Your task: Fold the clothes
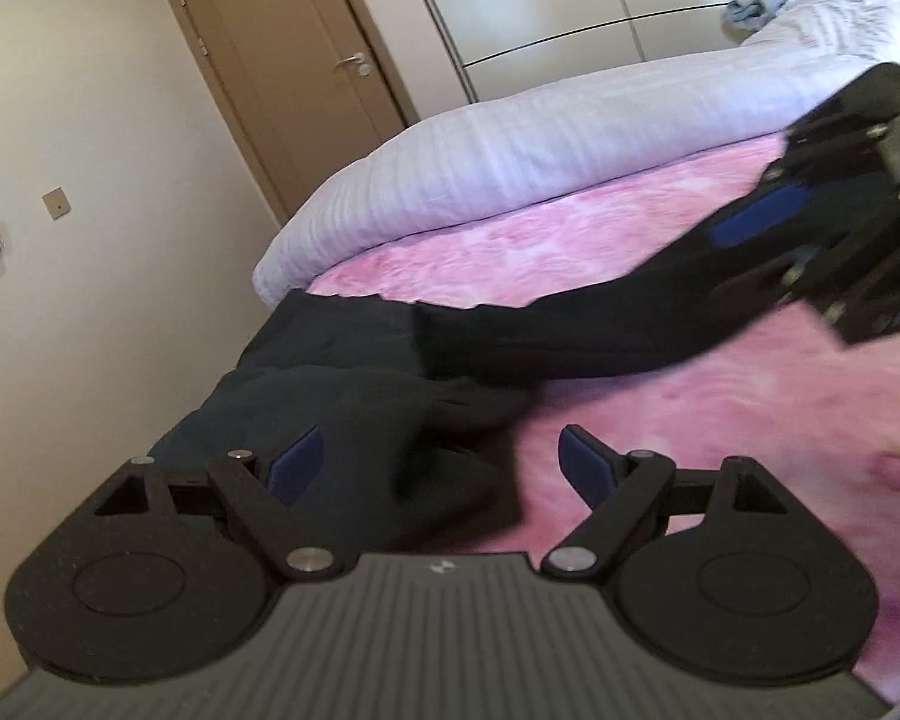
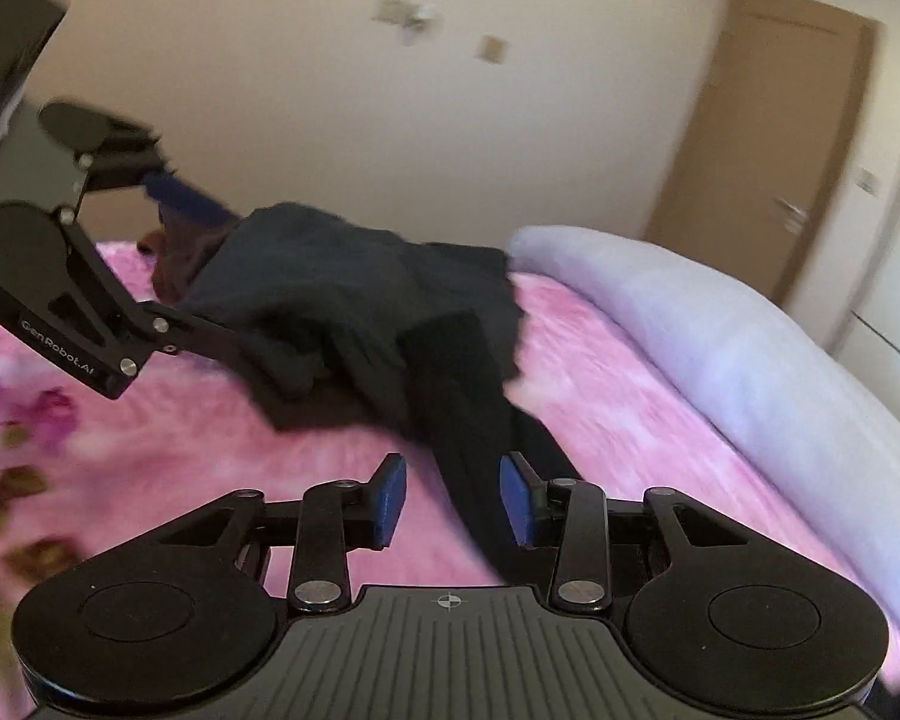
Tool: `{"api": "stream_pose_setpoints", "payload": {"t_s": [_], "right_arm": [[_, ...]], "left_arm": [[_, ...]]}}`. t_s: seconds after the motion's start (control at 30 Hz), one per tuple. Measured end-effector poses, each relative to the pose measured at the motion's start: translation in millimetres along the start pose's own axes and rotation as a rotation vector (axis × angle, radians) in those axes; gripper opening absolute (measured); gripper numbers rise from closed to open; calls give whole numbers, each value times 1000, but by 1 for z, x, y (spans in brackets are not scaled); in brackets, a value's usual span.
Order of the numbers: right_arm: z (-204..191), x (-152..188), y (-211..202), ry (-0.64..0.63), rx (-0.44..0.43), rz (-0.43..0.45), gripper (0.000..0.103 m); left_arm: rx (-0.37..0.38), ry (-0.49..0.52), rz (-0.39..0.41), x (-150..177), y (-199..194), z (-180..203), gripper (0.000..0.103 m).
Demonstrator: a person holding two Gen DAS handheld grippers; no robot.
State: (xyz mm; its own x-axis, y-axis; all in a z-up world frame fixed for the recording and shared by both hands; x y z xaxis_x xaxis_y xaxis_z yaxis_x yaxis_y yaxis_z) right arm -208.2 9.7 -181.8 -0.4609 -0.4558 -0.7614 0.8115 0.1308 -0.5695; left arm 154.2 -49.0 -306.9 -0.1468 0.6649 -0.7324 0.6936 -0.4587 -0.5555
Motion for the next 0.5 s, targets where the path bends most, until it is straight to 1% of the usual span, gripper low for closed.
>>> {"api": "stream_pose_setpoints", "payload": {"t_s": [0.13,0.27,0.4,0.43,0.5], "right_arm": [[0,-13,77,-86,-29,-21,43],[8,-19,124,-64,-44,-39,45],[16,-25,169,-40,-59,-56,45],[17,-25,169,-17,-64,-59,39],[20,-24,169,22,-73,-62,16]], "left_arm": [[6,7,12,5,33,-10,83],[0,7,28,12,51,-9,83],[7,3,36,18,57,-6,83],[10,6,35,19,58,-4,83],[11,19,34,21,56,0,83]]}}
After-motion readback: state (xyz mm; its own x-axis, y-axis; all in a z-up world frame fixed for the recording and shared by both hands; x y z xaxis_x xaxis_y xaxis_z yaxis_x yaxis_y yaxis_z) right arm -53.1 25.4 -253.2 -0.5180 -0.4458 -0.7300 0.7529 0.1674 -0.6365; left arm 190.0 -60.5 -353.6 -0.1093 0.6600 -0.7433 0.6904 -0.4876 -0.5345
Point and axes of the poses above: each gripper's, at about its wrist camera, not at the fingertips, and y roughly the way its jaws point, z to its right, x to its underside, the point moved 6 cm from there along y, roughly the way its jaws point, and after that the axes turned 5 degrees about -z, right-handed, at the moved point
